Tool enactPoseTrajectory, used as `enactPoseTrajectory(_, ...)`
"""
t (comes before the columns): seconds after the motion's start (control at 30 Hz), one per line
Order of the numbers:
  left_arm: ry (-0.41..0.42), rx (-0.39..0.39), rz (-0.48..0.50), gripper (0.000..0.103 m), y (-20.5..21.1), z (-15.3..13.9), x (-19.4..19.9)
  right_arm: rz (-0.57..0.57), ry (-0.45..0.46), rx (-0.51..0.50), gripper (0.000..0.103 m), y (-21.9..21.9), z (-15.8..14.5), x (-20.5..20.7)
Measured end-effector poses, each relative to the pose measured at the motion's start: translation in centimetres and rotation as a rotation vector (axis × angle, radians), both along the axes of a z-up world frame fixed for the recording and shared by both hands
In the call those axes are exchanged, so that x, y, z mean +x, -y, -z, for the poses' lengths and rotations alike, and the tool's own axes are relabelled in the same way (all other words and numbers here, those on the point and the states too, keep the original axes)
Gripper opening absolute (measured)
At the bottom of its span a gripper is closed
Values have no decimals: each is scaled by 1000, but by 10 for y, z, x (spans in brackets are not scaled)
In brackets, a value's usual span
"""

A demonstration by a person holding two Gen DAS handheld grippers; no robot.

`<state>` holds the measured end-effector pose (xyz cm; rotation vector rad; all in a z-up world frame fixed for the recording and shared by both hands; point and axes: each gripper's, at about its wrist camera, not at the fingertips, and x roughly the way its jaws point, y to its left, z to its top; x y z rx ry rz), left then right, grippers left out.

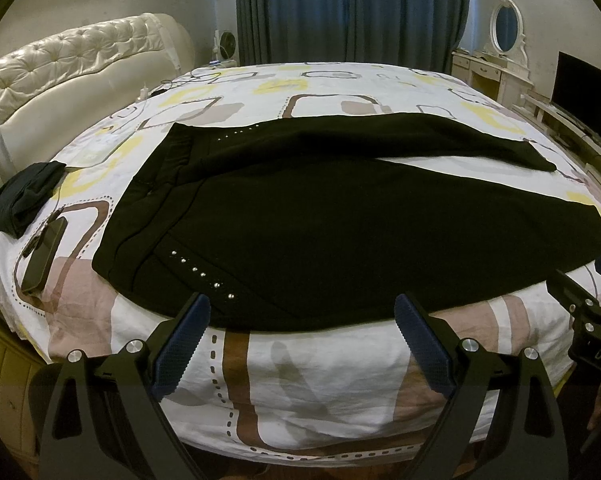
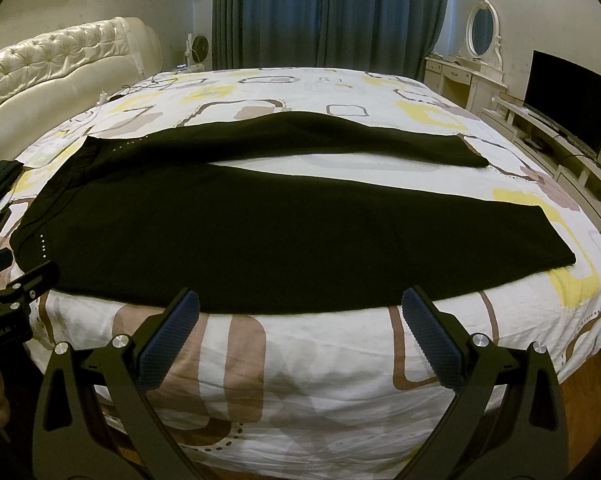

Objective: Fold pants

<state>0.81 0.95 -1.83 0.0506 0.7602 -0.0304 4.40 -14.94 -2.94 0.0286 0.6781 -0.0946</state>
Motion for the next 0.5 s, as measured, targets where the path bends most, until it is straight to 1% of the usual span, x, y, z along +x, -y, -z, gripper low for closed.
enactPoseTrajectory(0.5, -2, -2, 2, 93, 0, 1, -1, 0, -2, -1, 101, 2, 2, 0)
